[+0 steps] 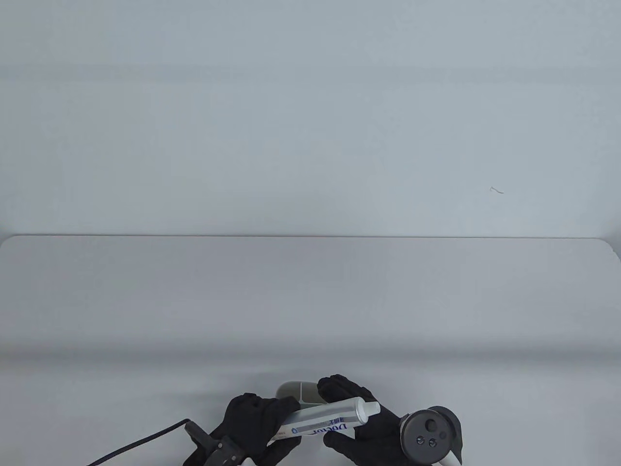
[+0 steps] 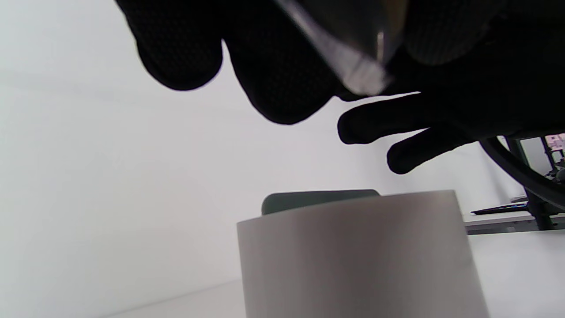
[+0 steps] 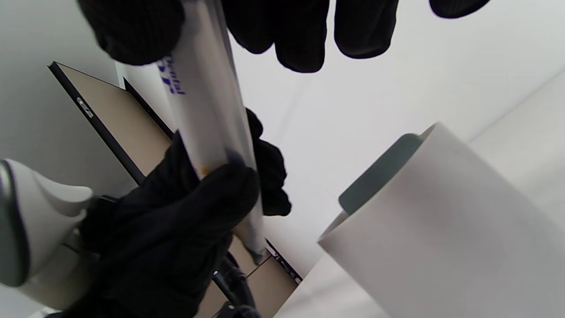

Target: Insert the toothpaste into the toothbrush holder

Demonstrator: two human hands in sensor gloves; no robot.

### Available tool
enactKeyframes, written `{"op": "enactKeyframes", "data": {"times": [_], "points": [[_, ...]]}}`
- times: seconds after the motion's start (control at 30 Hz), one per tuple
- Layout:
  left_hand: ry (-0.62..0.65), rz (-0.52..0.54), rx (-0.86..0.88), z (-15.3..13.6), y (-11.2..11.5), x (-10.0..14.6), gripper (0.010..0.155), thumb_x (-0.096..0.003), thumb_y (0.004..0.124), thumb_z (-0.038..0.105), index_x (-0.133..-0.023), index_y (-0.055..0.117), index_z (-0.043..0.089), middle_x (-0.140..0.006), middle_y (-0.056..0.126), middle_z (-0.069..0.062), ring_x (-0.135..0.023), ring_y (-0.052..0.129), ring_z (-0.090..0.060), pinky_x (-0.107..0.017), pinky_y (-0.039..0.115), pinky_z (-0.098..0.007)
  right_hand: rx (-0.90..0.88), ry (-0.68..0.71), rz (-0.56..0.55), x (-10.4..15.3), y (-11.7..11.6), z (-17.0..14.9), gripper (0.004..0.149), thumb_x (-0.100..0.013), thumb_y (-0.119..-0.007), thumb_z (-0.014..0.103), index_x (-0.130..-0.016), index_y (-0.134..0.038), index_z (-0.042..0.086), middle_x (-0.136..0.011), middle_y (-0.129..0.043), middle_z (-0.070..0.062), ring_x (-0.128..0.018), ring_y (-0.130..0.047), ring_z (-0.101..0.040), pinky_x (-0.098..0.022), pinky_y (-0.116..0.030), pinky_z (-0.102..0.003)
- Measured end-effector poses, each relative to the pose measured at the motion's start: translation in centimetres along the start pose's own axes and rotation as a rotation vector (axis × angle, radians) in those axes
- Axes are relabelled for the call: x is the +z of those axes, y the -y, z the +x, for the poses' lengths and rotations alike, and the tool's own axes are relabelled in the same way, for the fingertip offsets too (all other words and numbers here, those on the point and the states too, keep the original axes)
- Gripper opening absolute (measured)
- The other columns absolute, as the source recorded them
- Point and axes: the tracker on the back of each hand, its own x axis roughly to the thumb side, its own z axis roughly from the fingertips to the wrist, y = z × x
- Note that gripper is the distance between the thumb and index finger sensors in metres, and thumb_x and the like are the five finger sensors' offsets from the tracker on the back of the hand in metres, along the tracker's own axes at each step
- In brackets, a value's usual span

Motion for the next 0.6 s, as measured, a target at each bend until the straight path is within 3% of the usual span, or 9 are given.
{"op": "enactKeyframes", "data": {"times": [0.13, 0.33, 0.37, 0.4, 0.6], "points": [[0.051, 0.022, 0.0, 0.6, -0.2, 0.0, 0.063, -0.053, 0.065, 0.052, -0.105, 0.042, 0.024, -0.097, 0.078, -0.004, -0.07, 0.092, -0.022, -0.061, 0.081, -0.045, -0.098, 0.037, -0.032, 0.1, -0.1, 0.6, 0.083, -0.047, -0.076, 0.058, -0.113, -0.045, 0.018, -0.12, -0.058, -0.005, -0.112, -0.058, -0.043, -0.071, -0.042, -0.07], [0.069, 0.025, -0.017, 0.8, -0.3, -0.1, 0.061, -0.0546, 0.066, 0.049, -0.105, 0.041, 0.025, -0.1, 0.077, -0.004, -0.074, 0.092, -0.023, -0.061, 0.081, -0.046, -0.263, 0.034, -0.058, 0.0, 0.0, 0.5, 0.084, -0.039, -0.086, 0.051, -0.11, -0.052, 0.022, -0.116, -0.065, -0.001, -0.111, -0.061, -0.039, -0.071, -0.043, -0.068], [0.075, 0.023, -0.024, 0.9, -0.3, -0.1, 0.061, -0.0547, 0.066, 0.049, -0.105, 0.042, 0.025, -0.1, 0.077, -0.003, -0.076, 0.093, -0.007, -0.061, 0.082, -0.045, -0.275, 0.03, -0.066, 0.1, 0.1, 0.4, 0.084, -0.038, -0.087, 0.051, -0.109, -0.052, 0.023, -0.115, -0.065, 0.0, -0.111, -0.062, -0.038, -0.071, -0.043, -0.068], [0.08, 0.019, -0.027, 0.9, -0.4, -0.1, 0.061, -0.0548, 0.067, 0.049, -0.105, 0.042, 0.025, -0.1, 0.077, -0.002, -0.073, 0.095, -0.015, -0.061, 0.082, -0.045, -0.285, 0.027, -0.078, 0.1, 0.2, 0.3, 0.085, -0.036, -0.088, 0.051, -0.109, -0.053, 0.024, -0.115, -0.066, 0.0, -0.11, -0.063, -0.038, -0.071, -0.044, -0.068], [0.114, 0.028, -0.066, 1.3, -0.5, -0.2, 0.061, -0.0548, 0.068, 0.05, -0.105, 0.043, 0.026, -0.1, 0.078, 0.0, -0.072, 0.095, -0.012, -0.06, 0.082, -0.045, -0.394, 0.015, -0.091, 0.1, 0.6, -0.1, 0.086, -0.031, -0.092, 0.048, -0.106, -0.056, 0.026, -0.111, -0.07, 0.0, -0.102, -0.077, -0.035, -0.07, -0.051, -0.064]]}}
